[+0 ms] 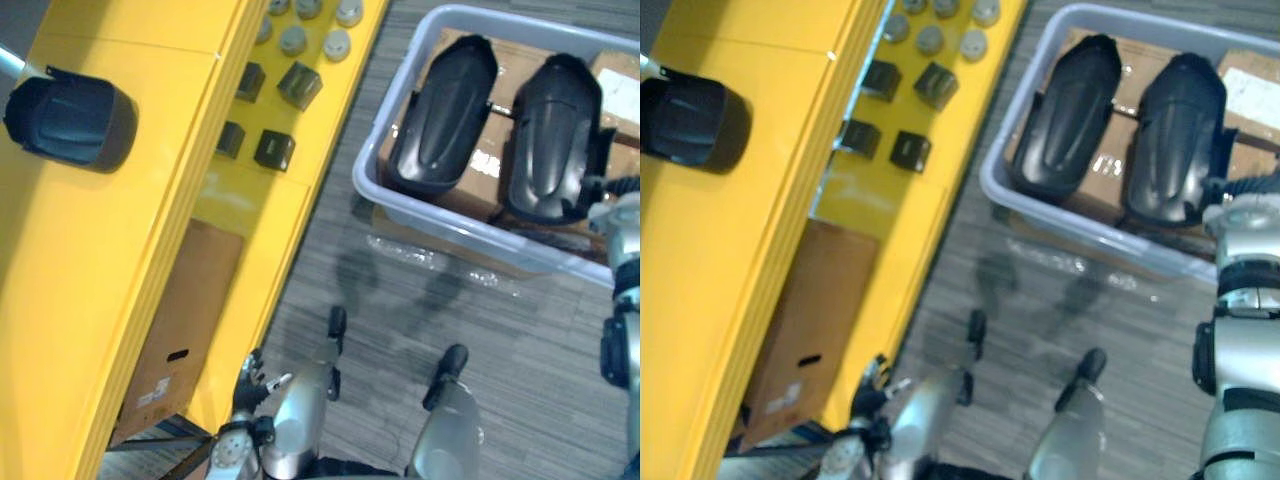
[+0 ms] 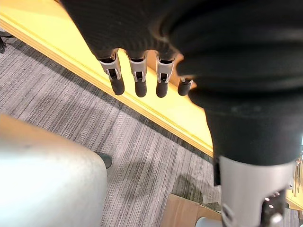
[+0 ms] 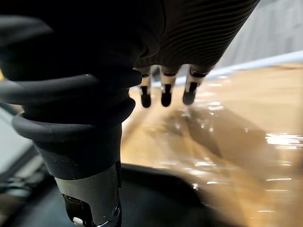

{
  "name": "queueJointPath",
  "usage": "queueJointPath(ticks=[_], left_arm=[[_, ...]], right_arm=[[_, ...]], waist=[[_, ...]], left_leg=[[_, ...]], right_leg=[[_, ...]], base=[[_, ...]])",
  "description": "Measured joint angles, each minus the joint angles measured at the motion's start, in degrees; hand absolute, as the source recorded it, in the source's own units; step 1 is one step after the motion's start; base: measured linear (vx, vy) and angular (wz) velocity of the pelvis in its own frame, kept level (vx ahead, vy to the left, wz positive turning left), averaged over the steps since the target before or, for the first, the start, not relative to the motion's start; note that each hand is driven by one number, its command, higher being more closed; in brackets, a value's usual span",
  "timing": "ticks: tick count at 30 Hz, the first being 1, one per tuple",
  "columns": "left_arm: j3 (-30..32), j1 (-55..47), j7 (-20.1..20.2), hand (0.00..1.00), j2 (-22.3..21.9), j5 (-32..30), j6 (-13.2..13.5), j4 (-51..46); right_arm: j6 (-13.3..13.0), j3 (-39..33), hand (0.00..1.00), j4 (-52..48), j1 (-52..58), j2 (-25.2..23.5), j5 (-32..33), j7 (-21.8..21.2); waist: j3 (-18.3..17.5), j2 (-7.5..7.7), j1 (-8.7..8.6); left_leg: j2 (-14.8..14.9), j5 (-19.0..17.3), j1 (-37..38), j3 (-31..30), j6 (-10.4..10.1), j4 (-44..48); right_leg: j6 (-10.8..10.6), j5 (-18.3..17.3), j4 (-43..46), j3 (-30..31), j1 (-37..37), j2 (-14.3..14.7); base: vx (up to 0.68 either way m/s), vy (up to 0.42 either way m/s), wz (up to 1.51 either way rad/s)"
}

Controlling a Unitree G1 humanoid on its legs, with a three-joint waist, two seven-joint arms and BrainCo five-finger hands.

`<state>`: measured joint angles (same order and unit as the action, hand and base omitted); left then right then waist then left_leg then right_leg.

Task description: Walk over and take plastic housings, then place them on the shelf

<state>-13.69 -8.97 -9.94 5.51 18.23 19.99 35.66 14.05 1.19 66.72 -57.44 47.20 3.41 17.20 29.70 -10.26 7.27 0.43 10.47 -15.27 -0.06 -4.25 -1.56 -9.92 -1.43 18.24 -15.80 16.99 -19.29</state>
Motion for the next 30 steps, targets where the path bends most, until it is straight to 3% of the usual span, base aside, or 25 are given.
queueJointPath(ticks=[5, 6, 12, 17, 20, 24, 30], left_arm=[[-0.4, 0.4, 0.0, 0.00, 0.0, 2.0, 0.0, 0.9], [-0.6, 0.8, 0.0, 0.00, 0.0, 2.0, -0.1, 1.3], [-1.3, 1.1, 0.0, 0.00, 0.3, 2.0, -0.6, 1.5], [-3.1, 1.2, 0.0, 0.00, 0.4, 2.0, -0.5, 2.1], [-4.8, 1.1, -0.4, 0.00, 0.4, 4.2, 2.6, 1.6], [-5.5, 0.9, -2.6, 0.00, 0.2, 4.5, 3.9, -5.0], [-2.9, 0.7, -6.8, 0.00, 0.2, 6.5, 5.9, -23.4]], right_arm=[[0.3, -0.4, 0.00, 0.7, 0.0, 0.0, -4.0, -3.2], [0.3, -1.0, 1.00, 1.3, 0.0, 0.0, -5.2, -3.7], [0.4, -1.0, 1.00, 2.6, 0.2, 0.5, -16.3, -5.2], [1.6, 1.9, 1.00, 2.9, 0.4, 1.8, -26.9, -5.8], [3.7, 3.3, 1.00, 3.0, 0.3, 1.8, -29.0, -4.2], [6.3, 2.9, 1.00, 4.2, 0.3, 1.8, -30.1, -0.9], [6.2, 0.4, 1.00, 4.7, 0.4, 1.0, -28.6, 2.1]], waist=[[-0.2, -0.29, 0.20], [-0.3, -0.39, 0.24], [-0.5, -0.70, 0.50], [-1.6, -2.25, 0.63], [-1.8, -2.50, 1.23], [-1.8, -2.47, 1.61], [-1.8, -2.19, 1.40]], left_leg=[[0.0, 0.0, 0.0, 0.0, -0.1, 0.0], [0.0, 0.1, 0.0, -0.1, -0.1, 0.0], [-0.2, 0.4, -0.1, -0.6, -0.5, -0.3], [-0.1, 0.5, -0.6, -1.0, -0.5, -0.3], [0.0, 0.5, -0.6, -1.1, -0.5, -0.3], [-0.2, 0.7, -0.8, -2.2, -0.7, -0.3], [-0.1, 1.3, -0.6, -3.6, -0.8, -0.3]], right_leg=[[0.0, -0.1, 0.2, 0.0, 0.0, 0.0], [0.0, -0.2, 0.3, 0.0, 0.0, -0.1], [0.0, -1.5, 1.6, -0.1, 0.8, -0.5], [0.0, -1.5, 2.0, -0.8, 1.1, -0.5], [0.2, -1.7, 2.2, -1.1, 1.1, -0.6], [0.3, -1.8, 2.6, -1.7, 0.7, -0.8], [0.4, -2.0, 3.1, -3.6, -0.7, -0.8]], base=[[-0.01, -0.044, 0.01], [-0.02, -0.041, 0.02], [-0.02, -0.052, 0.04], [0.00, -0.065, 0.05], [0.00, -0.058, 0.01], [-0.01, -0.056, 0.12], [-0.04, -0.060, 0.12]])
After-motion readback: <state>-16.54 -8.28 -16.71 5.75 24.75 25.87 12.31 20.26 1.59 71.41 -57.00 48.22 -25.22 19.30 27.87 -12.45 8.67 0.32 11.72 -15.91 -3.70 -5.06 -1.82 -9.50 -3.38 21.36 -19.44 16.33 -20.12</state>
